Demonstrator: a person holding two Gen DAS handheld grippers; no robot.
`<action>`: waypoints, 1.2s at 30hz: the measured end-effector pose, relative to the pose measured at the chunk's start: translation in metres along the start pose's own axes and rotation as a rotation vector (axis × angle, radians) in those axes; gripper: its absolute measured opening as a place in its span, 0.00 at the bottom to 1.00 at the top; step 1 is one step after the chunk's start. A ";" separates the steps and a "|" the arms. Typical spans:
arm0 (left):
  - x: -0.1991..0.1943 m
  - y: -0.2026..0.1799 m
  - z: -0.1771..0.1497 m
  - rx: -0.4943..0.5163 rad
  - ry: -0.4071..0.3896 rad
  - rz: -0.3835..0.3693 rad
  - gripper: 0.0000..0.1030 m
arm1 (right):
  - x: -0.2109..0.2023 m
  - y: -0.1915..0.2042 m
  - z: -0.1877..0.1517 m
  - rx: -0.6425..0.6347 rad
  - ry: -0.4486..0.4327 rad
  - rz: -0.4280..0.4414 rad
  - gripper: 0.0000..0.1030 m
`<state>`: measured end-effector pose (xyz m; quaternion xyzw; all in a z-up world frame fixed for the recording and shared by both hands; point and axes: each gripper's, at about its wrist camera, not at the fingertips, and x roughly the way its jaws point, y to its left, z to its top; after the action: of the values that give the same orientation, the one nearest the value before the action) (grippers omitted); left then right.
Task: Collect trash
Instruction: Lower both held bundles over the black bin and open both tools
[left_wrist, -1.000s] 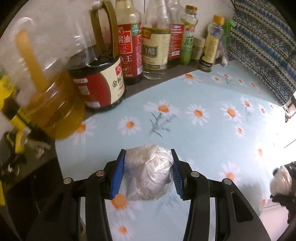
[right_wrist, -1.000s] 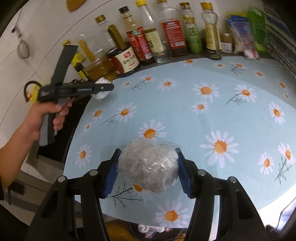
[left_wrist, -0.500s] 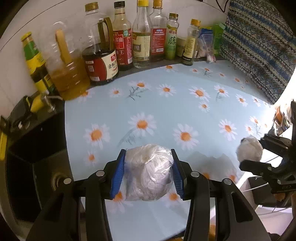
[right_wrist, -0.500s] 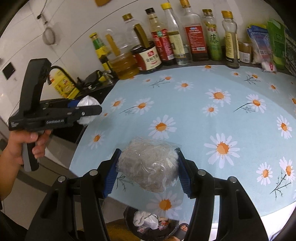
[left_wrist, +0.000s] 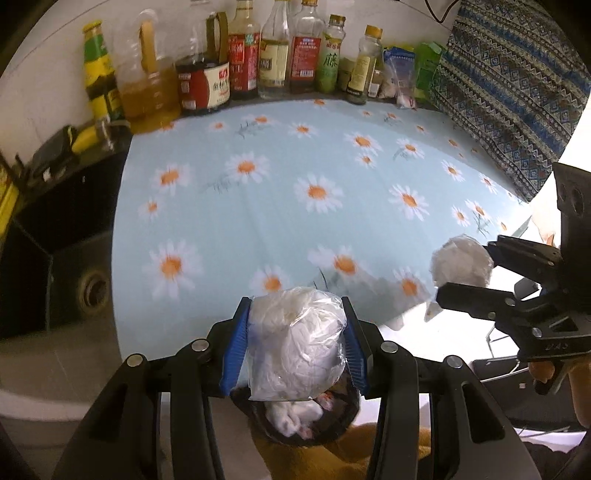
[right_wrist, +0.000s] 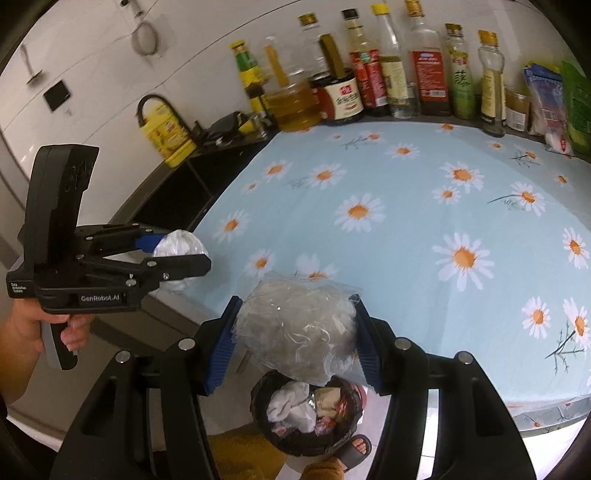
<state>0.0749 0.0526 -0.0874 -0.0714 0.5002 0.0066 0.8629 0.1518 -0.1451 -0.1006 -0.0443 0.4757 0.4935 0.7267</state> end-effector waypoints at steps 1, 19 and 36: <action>0.000 -0.001 -0.008 -0.013 0.003 -0.004 0.43 | 0.002 0.002 -0.005 -0.011 0.016 0.005 0.56; 0.036 0.002 -0.111 -0.207 0.148 -0.071 0.43 | 0.058 0.027 -0.072 -0.074 0.258 0.060 0.56; 0.087 0.000 -0.177 -0.387 0.277 -0.147 0.45 | 0.088 0.033 -0.076 -0.032 0.322 0.069 0.57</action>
<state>-0.0344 0.0244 -0.2491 -0.2717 0.5967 0.0298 0.7545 0.0828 -0.1093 -0.1925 -0.1180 0.5795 0.5122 0.6228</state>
